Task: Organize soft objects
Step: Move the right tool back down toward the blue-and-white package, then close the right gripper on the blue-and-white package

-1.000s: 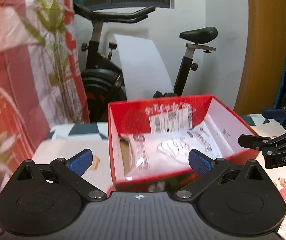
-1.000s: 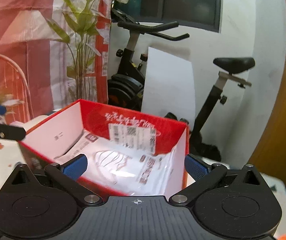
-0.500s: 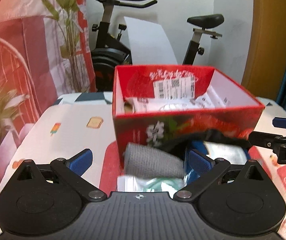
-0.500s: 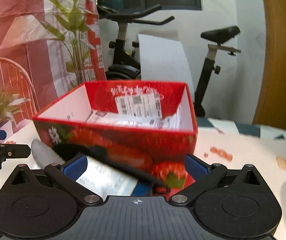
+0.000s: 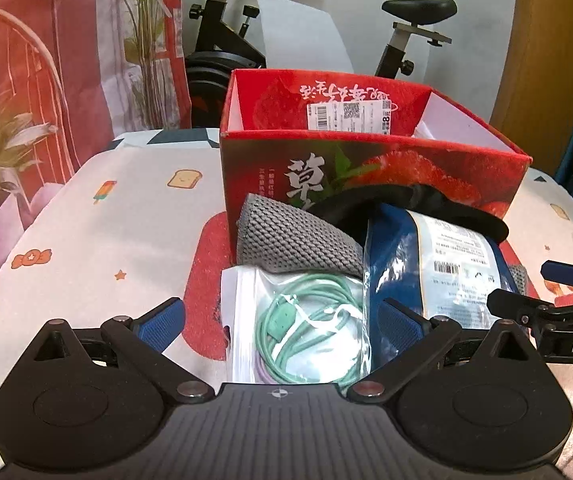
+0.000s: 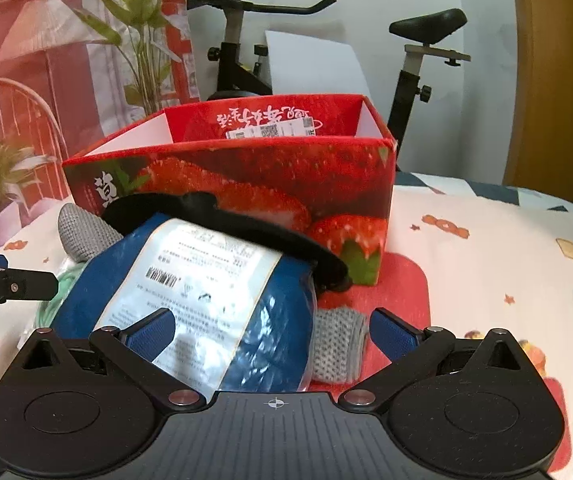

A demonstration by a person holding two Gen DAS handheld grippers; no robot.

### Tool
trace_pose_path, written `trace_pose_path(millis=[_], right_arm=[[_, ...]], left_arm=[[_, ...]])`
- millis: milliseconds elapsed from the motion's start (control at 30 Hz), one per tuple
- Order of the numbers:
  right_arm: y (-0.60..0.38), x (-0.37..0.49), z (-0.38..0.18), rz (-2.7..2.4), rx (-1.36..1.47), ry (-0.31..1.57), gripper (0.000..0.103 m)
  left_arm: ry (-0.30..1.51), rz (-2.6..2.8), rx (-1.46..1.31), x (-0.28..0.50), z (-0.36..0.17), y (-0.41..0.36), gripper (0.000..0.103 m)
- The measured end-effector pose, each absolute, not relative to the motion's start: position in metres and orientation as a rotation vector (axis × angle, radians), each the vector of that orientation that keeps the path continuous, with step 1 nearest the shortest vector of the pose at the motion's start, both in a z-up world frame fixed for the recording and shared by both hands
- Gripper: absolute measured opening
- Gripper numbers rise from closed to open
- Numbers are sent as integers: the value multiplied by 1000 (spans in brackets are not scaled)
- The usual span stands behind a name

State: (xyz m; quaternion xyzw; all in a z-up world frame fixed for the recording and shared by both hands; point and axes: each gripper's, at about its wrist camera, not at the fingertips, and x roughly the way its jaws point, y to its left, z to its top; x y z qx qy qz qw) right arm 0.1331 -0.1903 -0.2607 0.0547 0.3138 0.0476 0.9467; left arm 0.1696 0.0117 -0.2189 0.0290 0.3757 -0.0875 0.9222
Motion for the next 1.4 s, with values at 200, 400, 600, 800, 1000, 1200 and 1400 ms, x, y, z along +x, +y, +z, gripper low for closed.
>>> trace_pose_path(millis=[200, 400, 600, 800, 1000, 1200, 1400], right_arm=[[-190, 128, -267, 96, 125, 648, 103], [-194, 124, -267, 87, 142, 635, 103], [-195, 120, -271, 91, 155, 630, 102], [-195, 120, -270, 115, 164, 613, 99], [-195, 120, -272, 153, 169, 598, 88], [-199, 127, -275, 178, 184, 603, 75], [-196, 134, -278, 217, 176, 610, 75]], left_arm=[[780, -175, 51, 167, -217, 11, 103], [787, -168, 51, 165, -218, 9, 103], [794, -166, 36, 163, -218, 10, 103], [791, -174, 41, 164, -214, 4, 103], [776, -221, 39, 169, -206, -4, 83], [783, -300, 23, 184, -196, -19, 67], [821, -359, 44, 207, -202, -39, 62]])
